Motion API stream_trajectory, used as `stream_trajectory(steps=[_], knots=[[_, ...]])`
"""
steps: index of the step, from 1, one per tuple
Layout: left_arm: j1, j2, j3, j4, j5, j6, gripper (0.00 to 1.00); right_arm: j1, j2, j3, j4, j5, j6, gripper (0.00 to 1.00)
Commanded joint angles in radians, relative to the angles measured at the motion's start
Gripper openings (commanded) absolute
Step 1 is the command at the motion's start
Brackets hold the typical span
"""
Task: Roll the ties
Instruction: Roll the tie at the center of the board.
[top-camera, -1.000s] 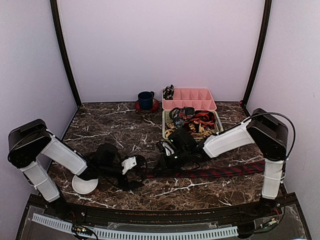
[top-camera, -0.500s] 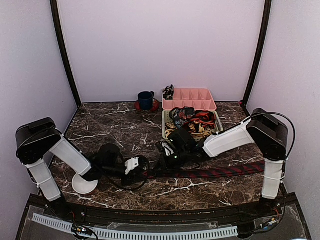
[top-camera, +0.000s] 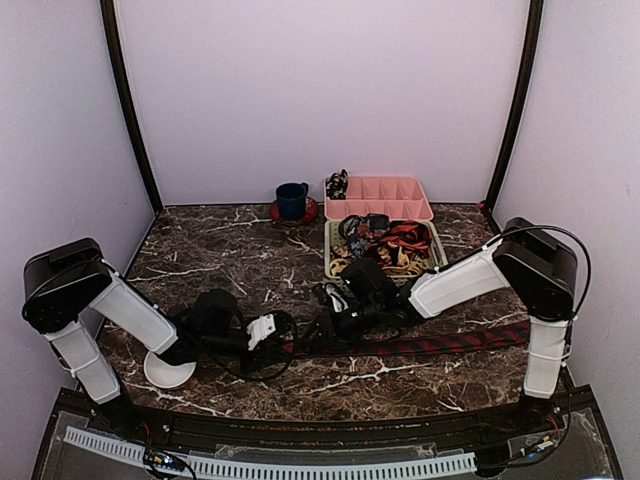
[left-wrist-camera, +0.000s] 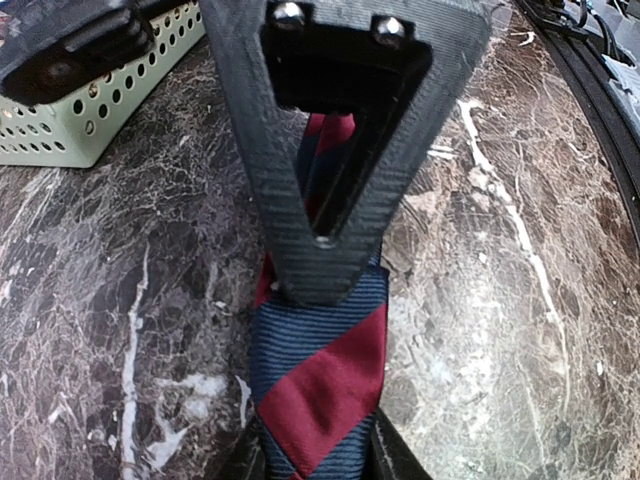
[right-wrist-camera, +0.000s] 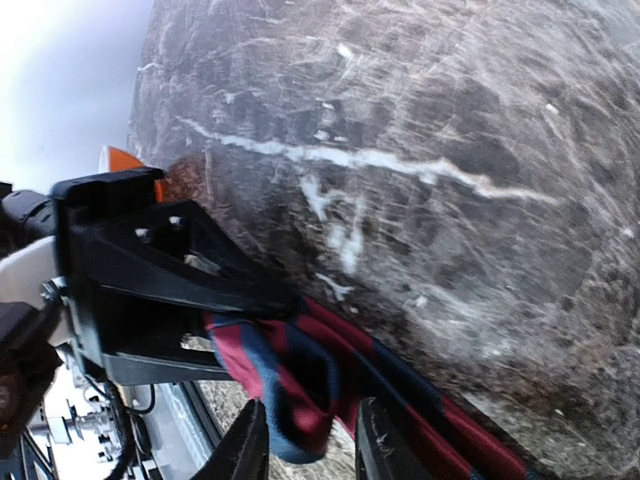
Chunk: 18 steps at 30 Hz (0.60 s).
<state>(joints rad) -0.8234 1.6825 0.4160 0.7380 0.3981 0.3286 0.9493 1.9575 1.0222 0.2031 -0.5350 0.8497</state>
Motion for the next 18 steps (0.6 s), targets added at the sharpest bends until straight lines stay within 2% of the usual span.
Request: stream_trajectory(steps=[1,3,5,9,10,13,15,18], knots=[[-0.009,-0.008,-0.003,-0.034,-0.017,-0.013,0.29,0.006,0.012,0.01,0.057,-0.027,0.014,0.21],[-0.008,-0.016,-0.013,-0.016,-0.024,-0.017,0.3,0.007,0.02,0.016,0.026,-0.012,-0.002,0.08],[-0.008,-0.033,-0.037,0.026,-0.03,-0.026,0.33,0.004,0.029,0.016,-0.005,0.003,-0.018,0.01],[-0.008,-0.047,-0.061,0.07,-0.042,-0.033,0.34,-0.001,0.043,-0.008,-0.017,0.02,-0.026,0.0],[-0.008,-0.04,-0.056,0.063,-0.051,-0.032,0.37,-0.002,0.044,-0.011,-0.018,0.029,-0.028,0.0],[-0.008,-0.05,-0.073,0.063,-0.065,-0.046,0.54,-0.009,0.055,-0.006,-0.04,0.044,-0.044,0.0],[-0.007,-0.09,-0.107,0.105,-0.079,-0.072,0.59,-0.009,0.059,-0.007,-0.052,0.05,-0.055,0.0],[-0.005,-0.133,-0.127,0.088,-0.092,-0.076,0.62,-0.009,0.058,-0.019,-0.062,0.056,-0.066,0.0]])
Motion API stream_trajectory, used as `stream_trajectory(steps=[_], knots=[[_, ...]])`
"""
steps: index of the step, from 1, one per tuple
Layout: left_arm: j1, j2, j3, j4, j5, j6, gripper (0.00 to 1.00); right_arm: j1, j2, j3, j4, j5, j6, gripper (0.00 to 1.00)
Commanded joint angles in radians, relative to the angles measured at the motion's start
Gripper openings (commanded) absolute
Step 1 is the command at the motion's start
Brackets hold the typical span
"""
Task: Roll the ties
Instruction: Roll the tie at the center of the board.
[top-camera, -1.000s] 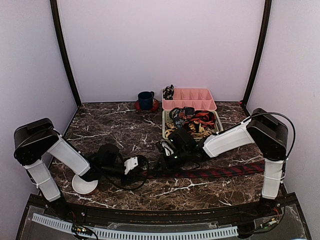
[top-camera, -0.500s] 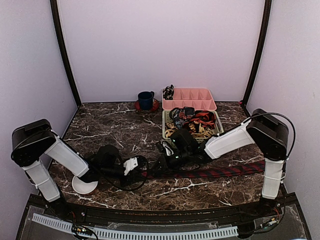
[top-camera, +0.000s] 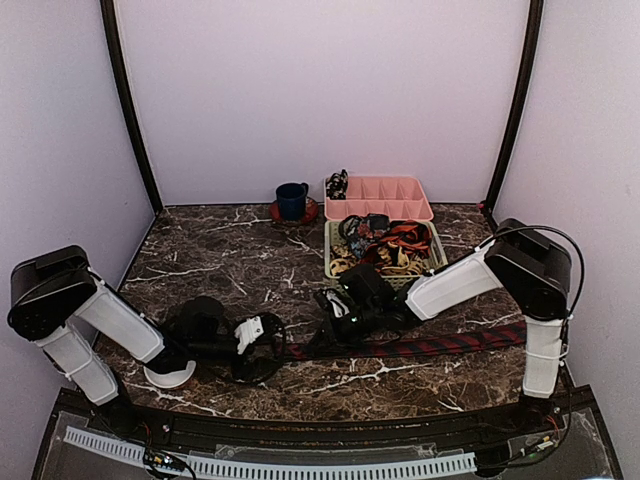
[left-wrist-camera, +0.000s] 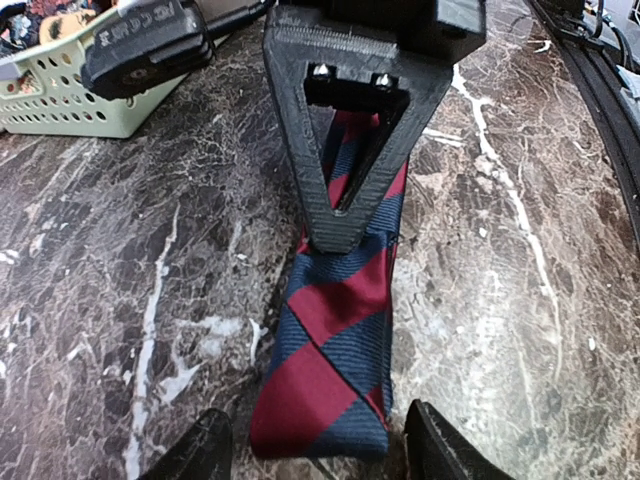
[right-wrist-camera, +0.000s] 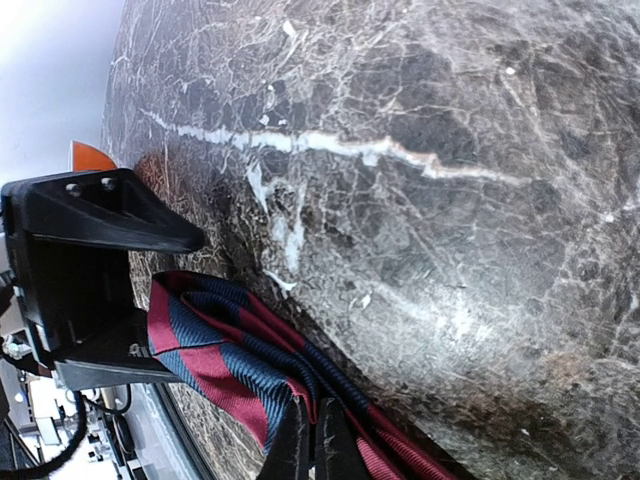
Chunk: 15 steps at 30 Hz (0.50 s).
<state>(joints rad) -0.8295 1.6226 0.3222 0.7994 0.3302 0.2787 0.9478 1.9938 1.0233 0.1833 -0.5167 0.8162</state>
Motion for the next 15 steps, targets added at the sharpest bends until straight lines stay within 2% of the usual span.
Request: stream_trajectory(steps=[1,9,15], knots=[[0.004,-0.077,-0.038,0.018,-0.021,-0.021,0.62,-0.007,0.024,-0.024,-0.04,0.037,-0.035,0.0],[0.029,-0.049,-0.012,-0.039,0.008,0.036,0.56,-0.007,0.029,-0.024,-0.049,0.042,-0.047,0.0],[0.039,-0.058,0.012,-0.066,0.078,0.06,0.4,-0.007,0.029,-0.028,-0.052,0.044,-0.05,0.0]])
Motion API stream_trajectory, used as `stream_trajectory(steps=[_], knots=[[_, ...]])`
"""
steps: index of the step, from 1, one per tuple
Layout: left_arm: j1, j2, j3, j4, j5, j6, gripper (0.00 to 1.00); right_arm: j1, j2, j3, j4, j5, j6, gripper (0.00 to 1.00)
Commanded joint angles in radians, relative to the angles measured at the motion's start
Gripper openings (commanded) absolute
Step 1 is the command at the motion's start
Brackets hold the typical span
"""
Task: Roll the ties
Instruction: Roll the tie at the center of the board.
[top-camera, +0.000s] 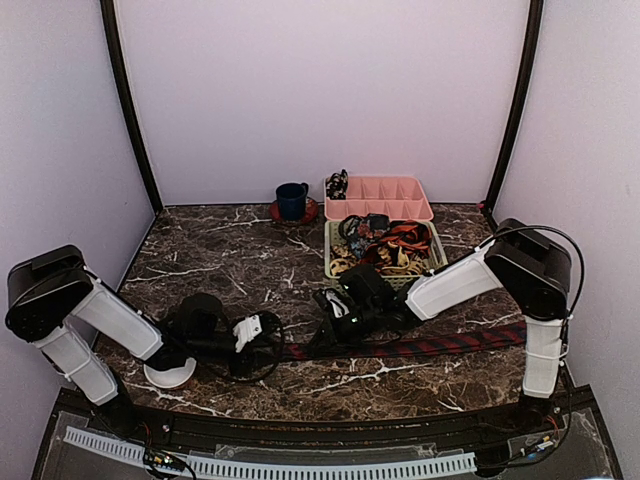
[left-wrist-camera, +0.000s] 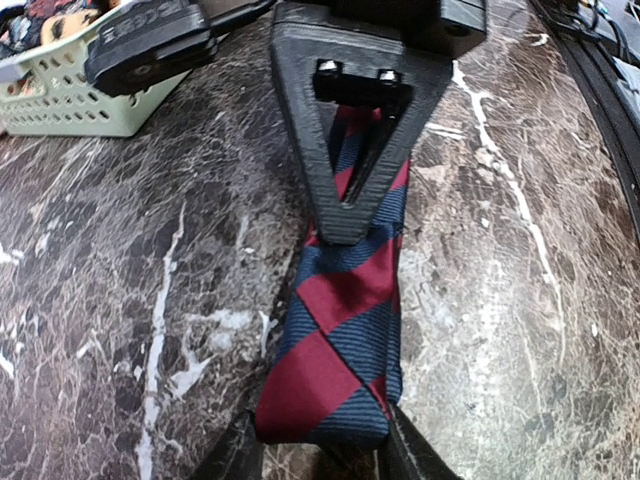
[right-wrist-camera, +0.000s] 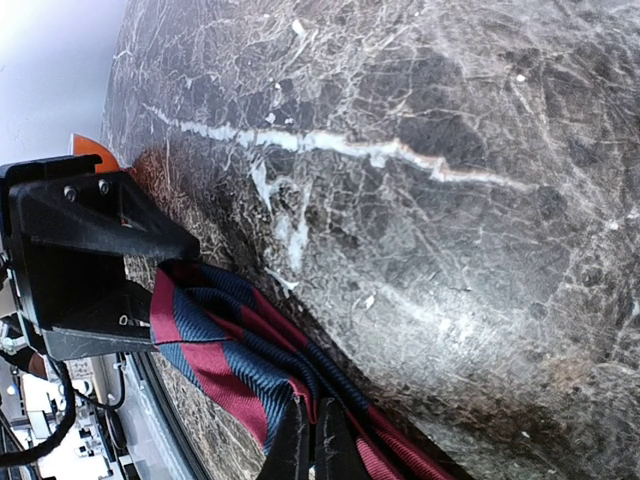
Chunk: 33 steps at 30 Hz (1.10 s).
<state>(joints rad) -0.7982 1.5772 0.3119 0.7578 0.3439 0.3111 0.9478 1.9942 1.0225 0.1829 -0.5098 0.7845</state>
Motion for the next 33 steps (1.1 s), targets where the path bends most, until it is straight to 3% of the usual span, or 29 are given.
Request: stream_trajectory(steps=[1,9,17,25,29,33], knots=[[0.008,-0.016,0.028,-0.019,0.083,0.021,0.38,-0.007,0.03,-0.029,-0.051,0.038,-0.018,0.0],[0.0,0.063,0.117,0.06,0.222,-0.053,0.35,-0.007,0.031,-0.035,-0.041,0.036,-0.016,0.0],[-0.042,0.233,0.218,0.134,0.214,-0.076,0.36,-0.007,0.029,-0.042,-0.021,0.029,-0.008,0.0],[-0.044,0.296,0.189,0.108,0.201,-0.077,0.3,-0.015,-0.026,-0.065,-0.025,0.033,-0.007,0.0],[-0.044,0.287,0.163,0.072,0.177,-0.071,0.28,-0.037,-0.097,-0.093,-0.034,0.039,-0.007,0.08],[-0.044,0.288,0.162,0.04,0.171,-0.064,0.27,-0.044,-0.156,-0.113,-0.02,0.027,0.008,0.24]])
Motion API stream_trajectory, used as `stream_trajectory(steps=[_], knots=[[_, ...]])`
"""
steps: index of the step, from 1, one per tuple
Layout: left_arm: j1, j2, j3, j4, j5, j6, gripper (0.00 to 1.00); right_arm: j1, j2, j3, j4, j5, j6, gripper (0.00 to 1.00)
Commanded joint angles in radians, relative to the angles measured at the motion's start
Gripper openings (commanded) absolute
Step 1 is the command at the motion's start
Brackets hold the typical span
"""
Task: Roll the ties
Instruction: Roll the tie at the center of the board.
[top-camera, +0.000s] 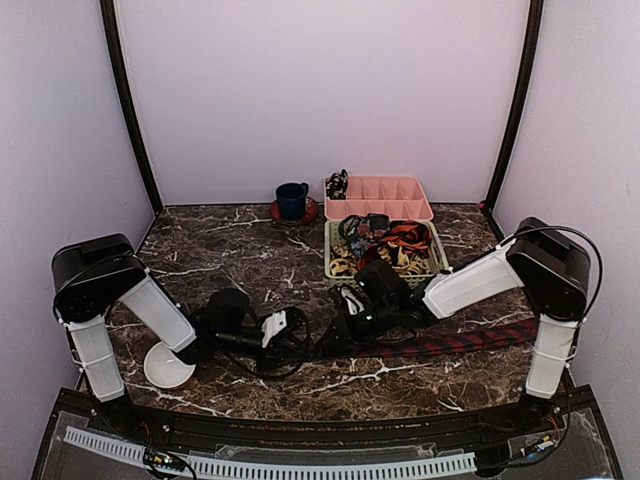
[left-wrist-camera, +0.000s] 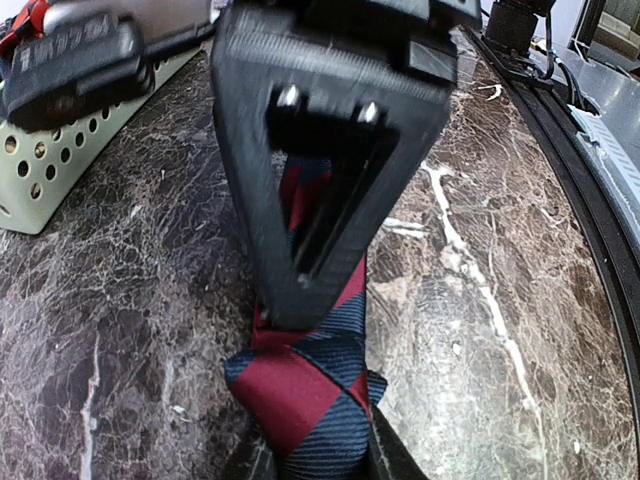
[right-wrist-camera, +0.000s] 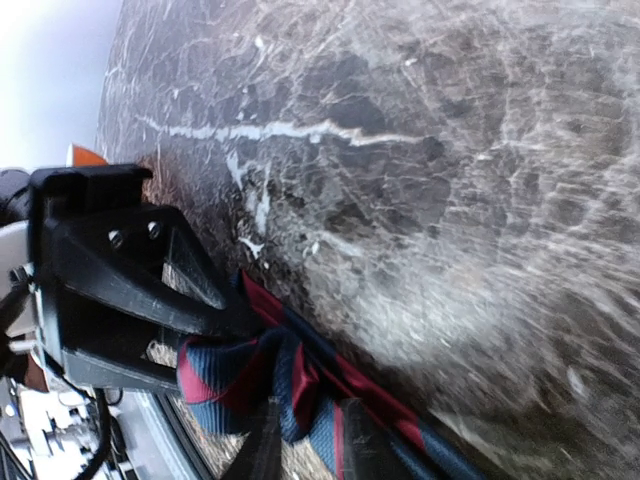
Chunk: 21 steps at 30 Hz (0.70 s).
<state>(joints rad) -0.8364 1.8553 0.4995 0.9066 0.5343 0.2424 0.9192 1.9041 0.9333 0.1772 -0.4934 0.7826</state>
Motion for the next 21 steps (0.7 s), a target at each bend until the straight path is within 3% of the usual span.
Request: stream_trajectory(steps=[1,2,6,15,21], knots=[[-0.006,0.01,-0.026,-0.11,-0.02,0.005,0.27,-0.016,-0.076,-0.025,-0.003,0.004,0.018,0.29],[-0.006,0.012,-0.021,-0.117,-0.02,0.003,0.27,-0.016,-0.082,-0.028,0.011,-0.007,0.029,0.34],[-0.007,0.013,-0.004,-0.14,-0.012,0.006,0.27,-0.009,-0.074,-0.013,0.048,-0.038,0.062,0.38],[-0.009,0.01,0.014,-0.174,-0.012,0.015,0.27,0.027,0.017,0.096,-0.041,-0.034,0.024,0.36],[-0.009,0.006,0.027,-0.181,-0.008,0.007,0.28,0.027,0.052,0.098,-0.047,-0.033,0.019,0.1]])
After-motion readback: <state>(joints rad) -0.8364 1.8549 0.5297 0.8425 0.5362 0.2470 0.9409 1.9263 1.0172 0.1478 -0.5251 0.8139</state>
